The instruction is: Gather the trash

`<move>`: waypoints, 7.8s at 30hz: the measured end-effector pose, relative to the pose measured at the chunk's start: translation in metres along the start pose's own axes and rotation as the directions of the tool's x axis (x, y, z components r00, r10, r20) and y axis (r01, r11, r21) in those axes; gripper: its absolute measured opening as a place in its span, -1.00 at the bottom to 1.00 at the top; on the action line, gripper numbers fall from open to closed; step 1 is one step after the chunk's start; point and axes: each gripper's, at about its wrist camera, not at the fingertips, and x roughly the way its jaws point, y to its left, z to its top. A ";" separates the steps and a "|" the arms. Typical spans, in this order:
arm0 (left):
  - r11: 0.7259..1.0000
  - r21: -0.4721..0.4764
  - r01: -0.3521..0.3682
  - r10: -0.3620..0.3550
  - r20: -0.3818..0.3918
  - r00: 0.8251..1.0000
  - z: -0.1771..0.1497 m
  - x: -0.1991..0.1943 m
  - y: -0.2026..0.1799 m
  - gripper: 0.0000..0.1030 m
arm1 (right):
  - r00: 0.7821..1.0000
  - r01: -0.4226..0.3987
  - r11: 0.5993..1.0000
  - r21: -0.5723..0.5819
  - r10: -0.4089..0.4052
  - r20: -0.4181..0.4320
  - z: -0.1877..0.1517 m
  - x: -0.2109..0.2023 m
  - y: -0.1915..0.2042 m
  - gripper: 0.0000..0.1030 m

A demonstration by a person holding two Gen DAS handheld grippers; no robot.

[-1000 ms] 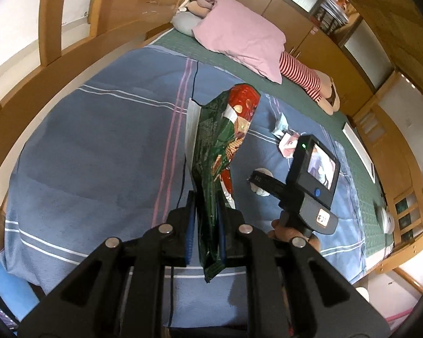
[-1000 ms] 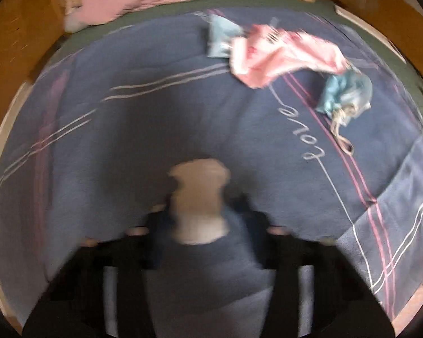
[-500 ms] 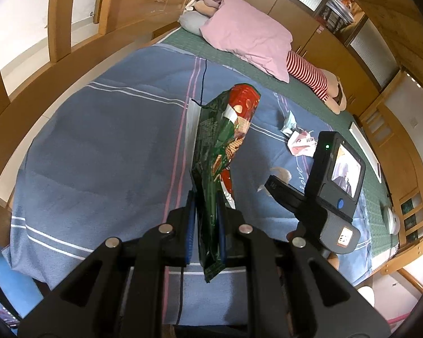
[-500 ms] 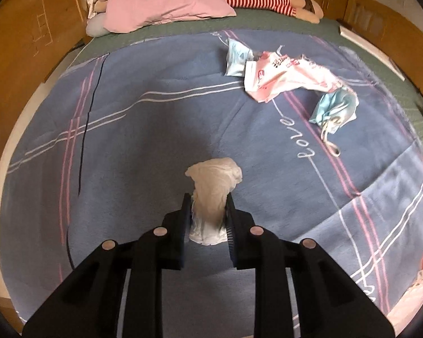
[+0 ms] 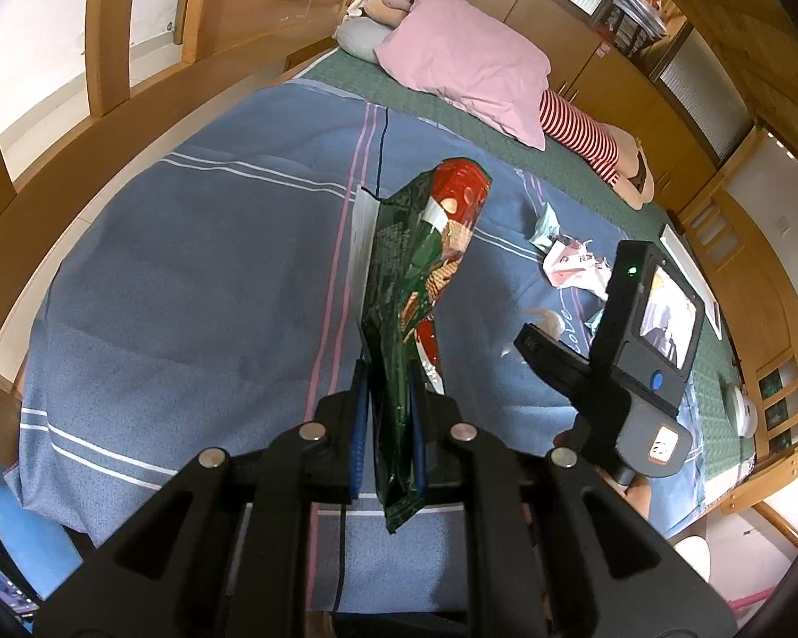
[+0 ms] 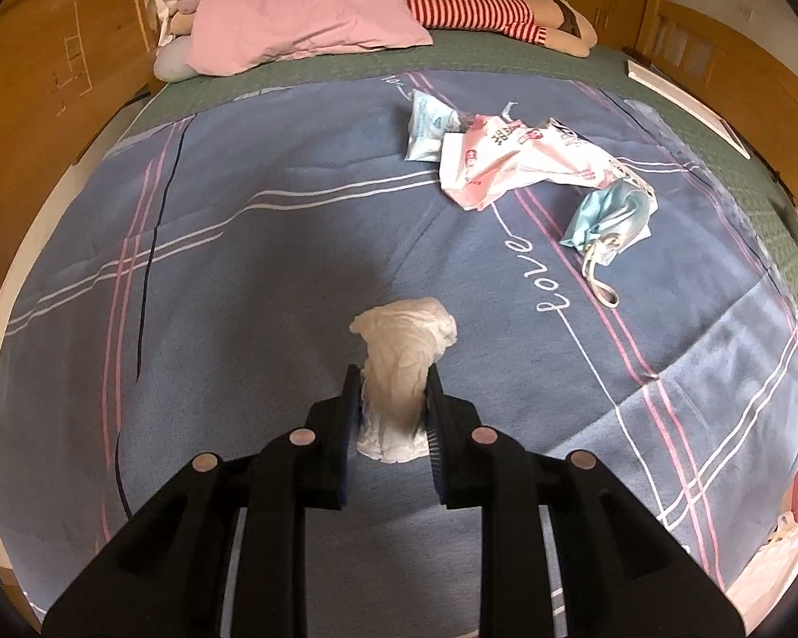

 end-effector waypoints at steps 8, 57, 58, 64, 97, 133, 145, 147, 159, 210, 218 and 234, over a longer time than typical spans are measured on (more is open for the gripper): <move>1.000 0.009 0.014 -0.014 0.015 1.000 -0.003 -0.002 -0.002 -0.72 | 1.000 -0.001 1.000 0.005 0.001 -0.014 -0.001 0.001 -0.002 -0.54; 0.620 0.297 0.726 -0.593 -0.428 0.682 -0.091 -0.011 -0.149 -0.72 | 0.976 -0.051 0.988 0.146 0.080 -0.202 -0.153 -0.188 -0.299 -0.31; 0.600 0.301 0.741 -0.590 -0.459 0.664 -0.101 -0.010 -0.159 -0.72 | 0.966 -0.063 0.978 0.199 0.110 -0.236 -0.163 -0.186 -0.313 0.01; 0.468 0.332 0.819 -0.522 -0.644 0.559 -0.183 -0.011 -0.217 -0.68 | 1.000 0.018 0.870 0.492 -0.014 -0.011 -0.168 -0.236 -0.387 0.52; 0.970 -0.227 0.088 -0.142 -0.232 0.962 0.015 0.033 0.054 0.80 | 0.911 -0.333 0.646 0.687 0.409 0.057 0.107 0.104 -0.172 0.62; 0.954 -0.298 0.032 -0.158 -0.408 0.899 -0.020 0.105 0.025 0.82 | 0.943 -0.263 0.826 0.498 0.328 -0.047 0.121 0.158 -0.137 -0.27; 0.927 -0.374 0.015 -0.162 -0.363 0.918 -0.008 0.103 0.046 0.82 | 0.884 -0.403 0.910 0.098 0.415 -0.216 0.076 0.061 -0.128 -0.93; 0.936 -0.350 0.040 -0.184 -0.390 0.902 -0.010 0.111 0.036 0.83 | 0.892 -0.386 0.922 -0.021 0.367 -0.264 0.061 0.025 -0.135 -0.94; 0.955 -0.260 0.145 -0.241 -0.389 0.889 -0.019 0.117 -0.008 0.85 | 0.923 -0.213 0.957 -0.196 0.131 -0.362 0.013 0.010 -0.150 0.52; 0.727 0.604 0.327 -0.341 -0.096 0.935 -0.135 -0.028 -0.219 -0.22 | 0.993 -0.089 0.996 0.014 0.090 -0.074 -0.137 -0.211 -0.307 -0.85; 0.647 0.669 0.366 -0.342 -0.176 0.923 -0.174 -0.031 -0.232 -0.22 | 0.967 -0.046 0.994 0.101 0.069 -0.243 -0.171 -0.192 -0.331 -0.85; 0.543 0.692 0.475 -0.431 -0.256 0.866 -0.205 -0.047 -0.246 -0.22 | 0.970 0.013 0.978 0.208 0.038 -0.240 -0.188 -0.205 -0.365 0.21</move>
